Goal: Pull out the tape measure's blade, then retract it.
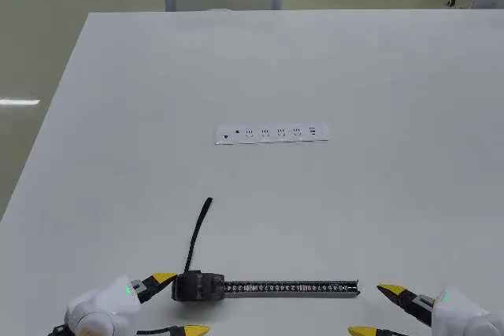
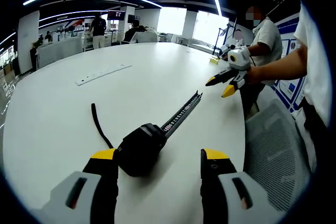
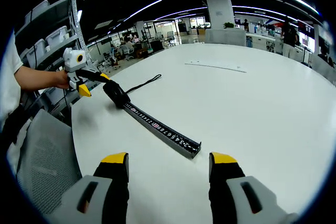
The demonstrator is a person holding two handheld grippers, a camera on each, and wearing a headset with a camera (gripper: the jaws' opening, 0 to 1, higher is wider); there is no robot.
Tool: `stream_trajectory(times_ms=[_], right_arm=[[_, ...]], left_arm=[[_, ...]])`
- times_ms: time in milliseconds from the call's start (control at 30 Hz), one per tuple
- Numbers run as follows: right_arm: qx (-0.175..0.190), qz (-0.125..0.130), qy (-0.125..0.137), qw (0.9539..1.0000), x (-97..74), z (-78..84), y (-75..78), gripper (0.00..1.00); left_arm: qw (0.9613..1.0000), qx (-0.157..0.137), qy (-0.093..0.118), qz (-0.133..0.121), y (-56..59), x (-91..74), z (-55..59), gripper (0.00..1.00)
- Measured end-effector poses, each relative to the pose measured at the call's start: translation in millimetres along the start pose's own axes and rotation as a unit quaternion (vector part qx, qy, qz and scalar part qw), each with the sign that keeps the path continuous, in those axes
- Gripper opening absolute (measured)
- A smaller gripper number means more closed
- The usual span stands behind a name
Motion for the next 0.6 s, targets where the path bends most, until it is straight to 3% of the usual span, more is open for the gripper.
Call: stream_trajectory(times_ms=[600], right_arm=[[0.006, 0.016, 0.008, 0.9998, -14.7, 6.3, -12.8, 0.63]], left_arm=[[0.9996, -0.020, 0.003, -0.019, 5.1, -14.0, 11.3, 0.61]])
Point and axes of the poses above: the centre of the closed fingertips' face, and the gripper's own axes: x roughly forward along the fingers, y roughly to its right, z roughly out of its underside, the point moved 2 cm from there along -x, roughly backward along the fingers, and after that the axes turned 2 degrees about -x, right-handed, at the moved point
